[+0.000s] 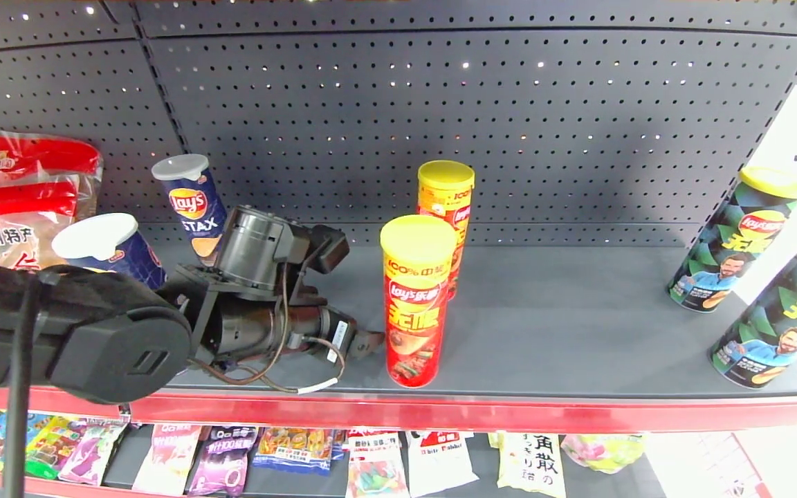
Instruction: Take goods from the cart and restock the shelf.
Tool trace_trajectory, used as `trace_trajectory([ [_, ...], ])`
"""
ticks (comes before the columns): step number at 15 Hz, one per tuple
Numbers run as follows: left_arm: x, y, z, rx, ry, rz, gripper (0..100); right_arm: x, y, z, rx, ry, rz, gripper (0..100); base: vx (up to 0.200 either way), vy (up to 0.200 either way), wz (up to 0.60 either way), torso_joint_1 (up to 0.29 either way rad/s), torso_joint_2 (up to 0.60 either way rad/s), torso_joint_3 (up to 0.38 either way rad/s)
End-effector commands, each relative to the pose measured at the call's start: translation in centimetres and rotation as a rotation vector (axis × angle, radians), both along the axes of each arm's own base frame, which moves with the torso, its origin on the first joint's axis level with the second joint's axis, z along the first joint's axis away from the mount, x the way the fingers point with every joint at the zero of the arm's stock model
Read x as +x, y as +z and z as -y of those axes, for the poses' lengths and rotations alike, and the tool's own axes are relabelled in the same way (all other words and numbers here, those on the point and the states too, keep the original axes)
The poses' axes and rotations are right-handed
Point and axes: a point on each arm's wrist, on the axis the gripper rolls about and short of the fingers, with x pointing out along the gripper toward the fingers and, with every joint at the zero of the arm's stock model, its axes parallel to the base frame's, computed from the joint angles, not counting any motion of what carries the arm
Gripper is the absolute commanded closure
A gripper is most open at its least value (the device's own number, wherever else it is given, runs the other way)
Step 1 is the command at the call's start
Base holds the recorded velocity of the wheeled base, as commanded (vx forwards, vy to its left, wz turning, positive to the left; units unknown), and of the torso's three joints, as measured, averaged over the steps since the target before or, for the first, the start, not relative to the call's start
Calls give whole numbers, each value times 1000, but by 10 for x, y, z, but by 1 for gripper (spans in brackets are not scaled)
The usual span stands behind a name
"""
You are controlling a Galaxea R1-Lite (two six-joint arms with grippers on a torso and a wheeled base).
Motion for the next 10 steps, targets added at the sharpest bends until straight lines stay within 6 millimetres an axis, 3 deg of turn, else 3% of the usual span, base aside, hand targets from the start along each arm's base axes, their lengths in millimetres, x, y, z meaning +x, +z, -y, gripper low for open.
trace_trajectory([
  [1,0,-1,5,-1,-14,-1,0,1,0,0,-2,0,-8,0,0,0,0,0,0,0],
  [10,0,0,10,-7,-27,3,0,1,0,0,-1,0,-5,0,0,0,0,0,0,0],
])
